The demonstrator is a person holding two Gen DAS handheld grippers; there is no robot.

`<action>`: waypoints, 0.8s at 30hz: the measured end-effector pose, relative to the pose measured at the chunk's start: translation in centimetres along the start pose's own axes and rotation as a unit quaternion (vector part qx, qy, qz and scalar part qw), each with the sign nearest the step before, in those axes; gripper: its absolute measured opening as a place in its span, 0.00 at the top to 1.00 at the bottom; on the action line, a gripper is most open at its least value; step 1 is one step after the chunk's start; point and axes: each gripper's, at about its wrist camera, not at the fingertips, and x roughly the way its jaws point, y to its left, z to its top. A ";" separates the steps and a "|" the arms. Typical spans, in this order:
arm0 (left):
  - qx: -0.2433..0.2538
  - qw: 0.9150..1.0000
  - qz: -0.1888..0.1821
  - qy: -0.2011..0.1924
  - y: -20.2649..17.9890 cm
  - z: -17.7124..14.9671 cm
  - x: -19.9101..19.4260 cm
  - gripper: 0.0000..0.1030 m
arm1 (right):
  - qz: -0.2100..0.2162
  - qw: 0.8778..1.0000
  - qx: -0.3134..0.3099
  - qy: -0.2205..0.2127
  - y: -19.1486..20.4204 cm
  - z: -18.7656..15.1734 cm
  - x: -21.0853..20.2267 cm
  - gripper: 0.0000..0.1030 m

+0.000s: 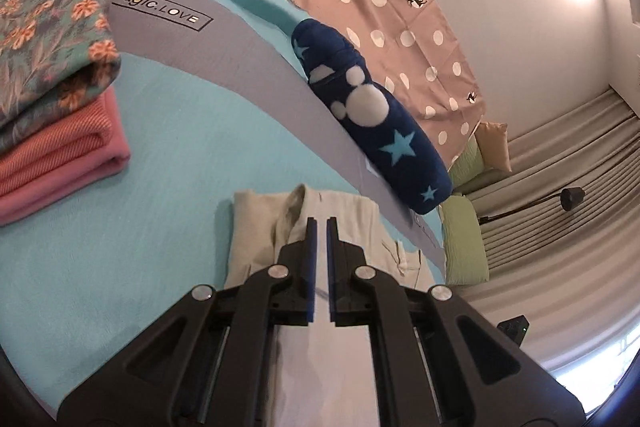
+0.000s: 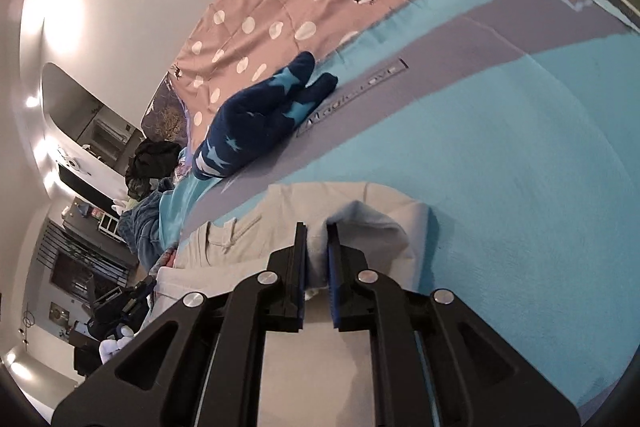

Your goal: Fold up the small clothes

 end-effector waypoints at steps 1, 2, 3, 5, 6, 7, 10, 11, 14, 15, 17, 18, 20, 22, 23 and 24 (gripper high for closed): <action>0.003 1.000 -0.001 0.000 -0.1 -0.1 -0.2 0.90 | 0.002 1.000 0.003 0.000 -0.2 0.0 -0.3 0.82; 0.007 1.000 -0.002 0.000 -0.3 -0.2 -0.5 0.80 | 0.002 1.000 0.004 -0.001 -0.3 -0.1 -0.5 0.79; 0.012 1.000 -0.002 0.000 -0.6 -0.2 -0.8 0.77 | 0.003 1.000 0.005 -0.003 -0.4 0.0 -0.7 0.78; 0.026 1.000 0.002 0.003 -1.2 -0.3 -1.1 0.75 | 0.003 1.000 0.004 -0.002 -0.5 -0.1 -1.0 0.76; 0.032 0.999 0.008 0.006 -1.5 -0.3 -1.1 0.75 | 0.004 1.000 0.004 0.001 -0.4 -0.2 -1.1 0.76; 0.037 0.999 0.016 0.009 -1.7 -0.4 -1.0 0.75 | 0.005 1.000 0.002 0.003 -0.4 -0.3 -1.1 0.76; 0.046 0.998 0.040 0.017 -2.0 -0.4 -0.4 0.75 | 0.002 1.000 -0.008 0.007 0.0 -0.7 -1.4 0.76; 0.049 0.998 0.046 0.017 -2.0 -0.3 -0.1 0.75 | 0.000 1.000 -0.011 0.008 0.0 -0.8 -1.5 0.76; 0.061 0.996 0.062 0.018 -2.2 -0.1 0.3 0.75 | -0.003 1.000 -0.018 0.006 0.2 -0.9 -1.8 0.76; 0.064 0.996 0.067 0.018 -2.4 0.0 0.4 0.75 | -0.003 1.000 -0.018 0.006 0.2 -0.9 -1.8 0.76; 0.078 0.994 0.079 0.014 -2.7 0.0 0.4 0.70 | -0.004 1.000 -0.019 0.004 0.2 -1.0 -1.9 0.77; 0.090 0.992 0.086 0.011 -3.0 -0.1 0.3 0.67 | -0.005 1.000 -0.020 0.003 0.1 -0.9 -1.9 0.77; 0.113 0.988 0.101 0.007 -3.5 -0.6 0.3 0.57 | -0.005 1.000 -0.020 0.004 0.1 -1.1 -2.0 0.78; 0.127 0.986 0.108 0.012 -3.8 -0.9 0.6 0.57 | -0.005 1.000 -0.020 0.007 0.0 -1.1 -1.8 0.78; 0.132 0.985 0.114 0.017 -3.8 -1.0 0.9 0.58 | -0.004 1.000 -0.019 0.007 0.1 -1.1 -1.7 0.81; 0.136 0.983 0.120 0.021 -3.8 -1.1 1.1 0.61 | -0.003 1.000 -0.020 0.009 0.0 -1.1 -1.6 0.83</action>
